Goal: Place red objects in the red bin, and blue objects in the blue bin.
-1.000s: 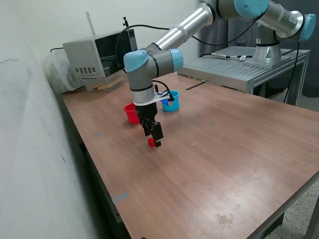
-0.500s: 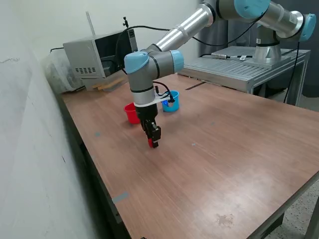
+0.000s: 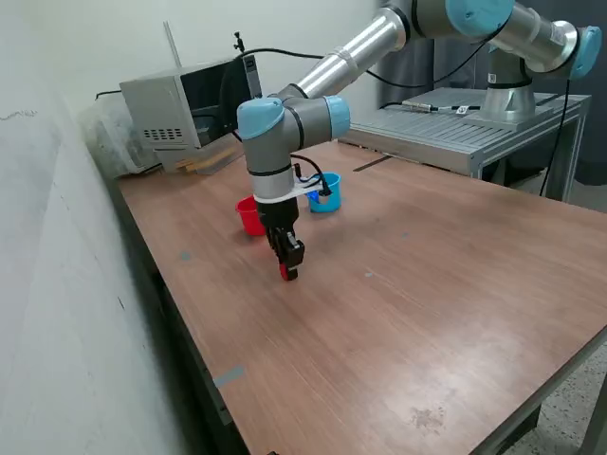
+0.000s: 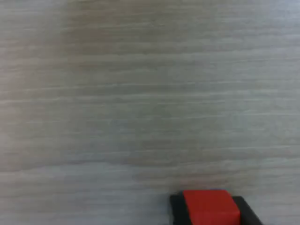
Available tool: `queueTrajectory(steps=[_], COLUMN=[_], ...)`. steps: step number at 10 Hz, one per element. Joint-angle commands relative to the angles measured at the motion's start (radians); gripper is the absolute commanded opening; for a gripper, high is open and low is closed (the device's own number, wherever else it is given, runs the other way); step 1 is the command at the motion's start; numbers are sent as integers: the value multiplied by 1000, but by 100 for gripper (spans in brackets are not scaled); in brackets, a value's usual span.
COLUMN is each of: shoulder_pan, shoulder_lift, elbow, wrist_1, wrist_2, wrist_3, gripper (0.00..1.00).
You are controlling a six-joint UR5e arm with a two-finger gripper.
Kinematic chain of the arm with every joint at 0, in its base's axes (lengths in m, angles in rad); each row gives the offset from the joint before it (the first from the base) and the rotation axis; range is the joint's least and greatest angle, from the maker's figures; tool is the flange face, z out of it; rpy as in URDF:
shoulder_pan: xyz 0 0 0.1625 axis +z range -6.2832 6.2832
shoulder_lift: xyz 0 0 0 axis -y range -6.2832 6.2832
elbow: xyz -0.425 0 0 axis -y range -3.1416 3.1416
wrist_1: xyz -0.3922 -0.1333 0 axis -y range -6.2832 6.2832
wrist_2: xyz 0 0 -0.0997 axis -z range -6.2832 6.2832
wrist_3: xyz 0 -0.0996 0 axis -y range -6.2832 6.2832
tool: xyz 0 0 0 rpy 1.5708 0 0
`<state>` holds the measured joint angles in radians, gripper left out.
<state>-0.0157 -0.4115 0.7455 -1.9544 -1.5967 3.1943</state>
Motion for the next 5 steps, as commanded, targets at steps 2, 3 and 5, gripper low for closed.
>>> queueTrajectory(steps=[2, 3, 5], shoulder_pan=[-7, -15, -53], shoulder_lift=[-93, -136, -222], elbow=[46, 81, 164], wrist_1=[-1, -1, -3], wrist_2=[-71, -71, -74], wrist_3=[-28, -45, -51], gripper=[0, 0, 0])
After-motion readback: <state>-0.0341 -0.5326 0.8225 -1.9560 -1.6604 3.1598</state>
